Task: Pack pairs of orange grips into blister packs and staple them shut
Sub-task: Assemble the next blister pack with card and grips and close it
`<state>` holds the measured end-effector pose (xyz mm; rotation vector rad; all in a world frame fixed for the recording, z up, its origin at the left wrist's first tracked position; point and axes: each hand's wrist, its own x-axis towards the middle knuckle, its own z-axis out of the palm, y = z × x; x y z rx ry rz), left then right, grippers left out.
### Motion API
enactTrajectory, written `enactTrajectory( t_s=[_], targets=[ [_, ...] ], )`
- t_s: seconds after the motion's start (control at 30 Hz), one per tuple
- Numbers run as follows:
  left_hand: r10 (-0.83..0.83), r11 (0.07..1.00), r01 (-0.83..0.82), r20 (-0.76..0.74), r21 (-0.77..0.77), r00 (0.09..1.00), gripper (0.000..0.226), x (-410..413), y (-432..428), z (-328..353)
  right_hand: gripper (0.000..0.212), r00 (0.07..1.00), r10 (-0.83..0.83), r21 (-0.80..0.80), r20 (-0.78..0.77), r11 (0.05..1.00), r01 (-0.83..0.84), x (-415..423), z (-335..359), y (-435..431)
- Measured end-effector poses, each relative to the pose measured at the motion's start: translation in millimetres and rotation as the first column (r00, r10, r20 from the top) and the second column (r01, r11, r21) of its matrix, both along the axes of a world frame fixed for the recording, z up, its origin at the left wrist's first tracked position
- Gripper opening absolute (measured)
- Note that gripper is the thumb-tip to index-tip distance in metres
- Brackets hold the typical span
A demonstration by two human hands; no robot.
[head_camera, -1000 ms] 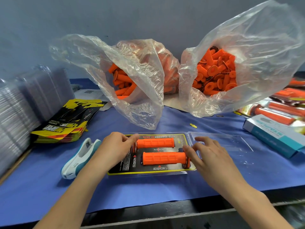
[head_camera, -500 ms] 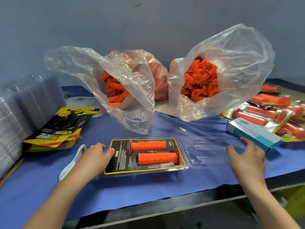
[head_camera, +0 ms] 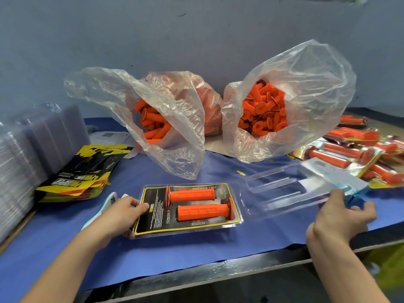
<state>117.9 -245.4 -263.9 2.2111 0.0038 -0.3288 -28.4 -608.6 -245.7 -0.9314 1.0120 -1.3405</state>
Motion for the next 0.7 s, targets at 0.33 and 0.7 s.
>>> enactTrajectory(
  t_s=[0.33,0.7],
  targets=[
    [-0.011,1.000,0.011,0.010,0.012,1.000,0.023,-1.6,-0.4,1.3,0.045,0.901,0.434,-0.191,-0.011,0.883,-0.428,25.2,0.1,54.7],
    [-0.016,0.995,0.010,-0.056,-0.099,0.998,0.024,-4.7,-7.4,-5.5,0.054,0.680,0.486,-0.634,-0.549,0.289,-0.718,19.6,-11.1,109.4]
  ],
)
